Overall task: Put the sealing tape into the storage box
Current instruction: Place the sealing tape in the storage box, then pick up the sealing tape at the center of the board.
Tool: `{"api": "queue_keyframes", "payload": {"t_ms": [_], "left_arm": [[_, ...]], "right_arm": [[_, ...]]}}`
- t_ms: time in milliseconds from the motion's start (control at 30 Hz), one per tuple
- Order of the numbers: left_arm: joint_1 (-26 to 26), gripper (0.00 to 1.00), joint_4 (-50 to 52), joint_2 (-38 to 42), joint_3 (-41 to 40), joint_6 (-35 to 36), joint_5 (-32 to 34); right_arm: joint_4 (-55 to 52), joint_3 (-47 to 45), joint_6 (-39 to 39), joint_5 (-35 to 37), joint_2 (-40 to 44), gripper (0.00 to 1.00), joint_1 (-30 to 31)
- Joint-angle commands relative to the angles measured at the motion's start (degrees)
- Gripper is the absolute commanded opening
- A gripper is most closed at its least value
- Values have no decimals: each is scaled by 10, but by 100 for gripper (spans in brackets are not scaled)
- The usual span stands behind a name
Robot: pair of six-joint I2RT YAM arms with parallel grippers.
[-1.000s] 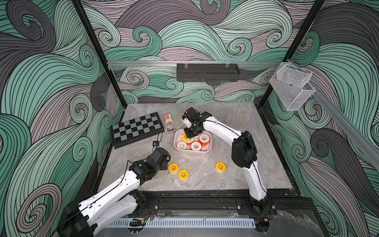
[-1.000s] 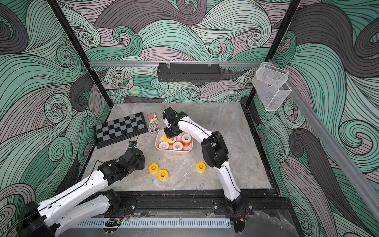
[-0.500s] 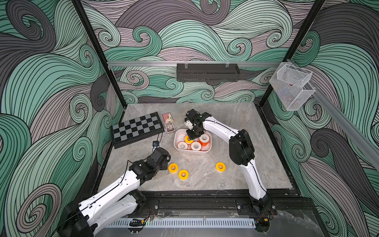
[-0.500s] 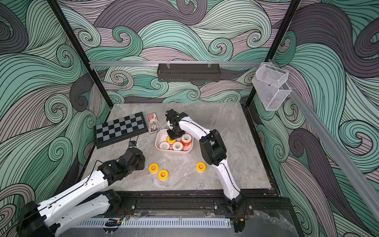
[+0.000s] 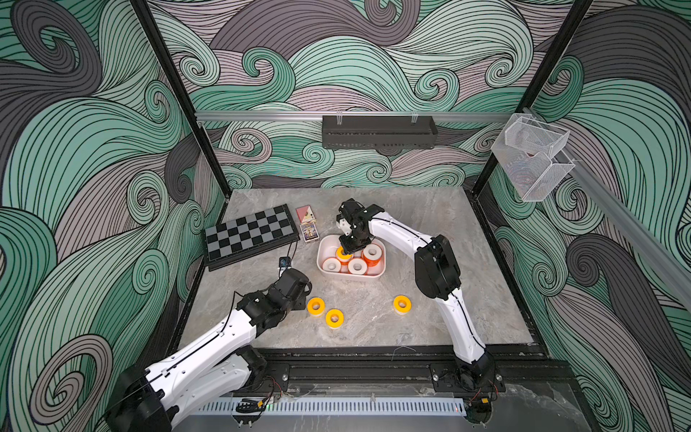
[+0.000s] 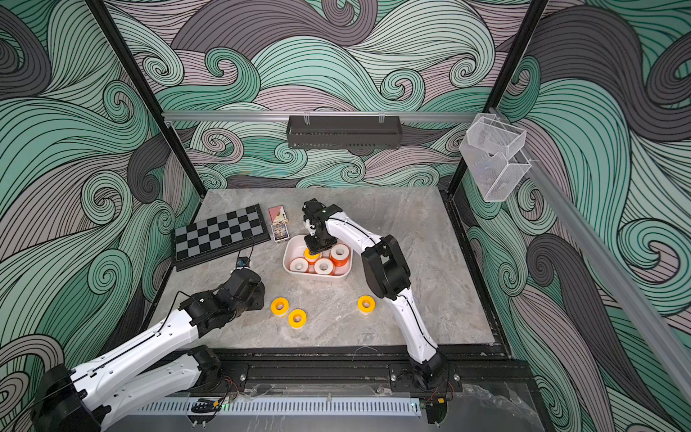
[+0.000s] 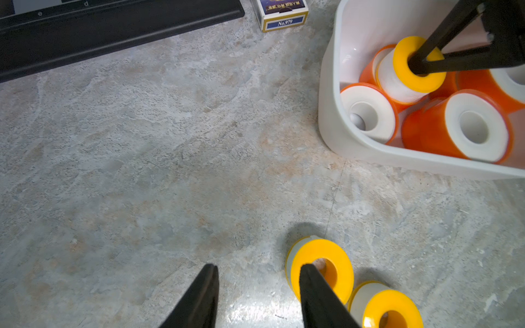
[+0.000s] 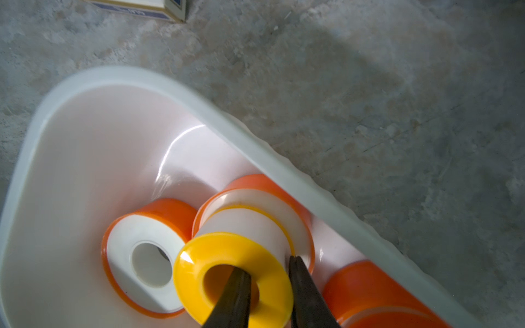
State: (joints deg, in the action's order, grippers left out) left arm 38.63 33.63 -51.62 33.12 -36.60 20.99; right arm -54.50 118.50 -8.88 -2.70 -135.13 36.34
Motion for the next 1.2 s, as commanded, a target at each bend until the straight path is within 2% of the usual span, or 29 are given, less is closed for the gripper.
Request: {"api": "queue_keyframes", "payload": {"t_ms": [0, 333, 533, 633, 733, 867, 967, 1167], "left_arm": [[-4, 50, 0, -1, 0, 6, 9], [-4, 50, -1, 1, -1, 6, 8], [-3, 51, -11, -10, 1, 9, -2], [-5, 51, -34, -35, 7, 13, -27], [-6, 51, -53, -80, 24, 12, -53], [-9, 51, -74, -152, 56, 9, -79], [-10, 51, -52, -193, 86, 3, -89], [-15, 51, -44, -215, 73, -8, -100]], "right_arm": [[-7, 0, 6, -6, 1, 30, 0], [-8, -23, 5, 9, 68, 34, 0], [-7, -66, 1, 4, 142, 35, 0], [1, -113, -4, 3, 197, 35, 0], [47, -208, -18, -4, 277, 36, 0], [134, -383, -39, -13, 405, 37, 2], [187, -509, -51, -15, 486, 37, 2], [245, -677, -63, -25, 613, 37, 5]]}}
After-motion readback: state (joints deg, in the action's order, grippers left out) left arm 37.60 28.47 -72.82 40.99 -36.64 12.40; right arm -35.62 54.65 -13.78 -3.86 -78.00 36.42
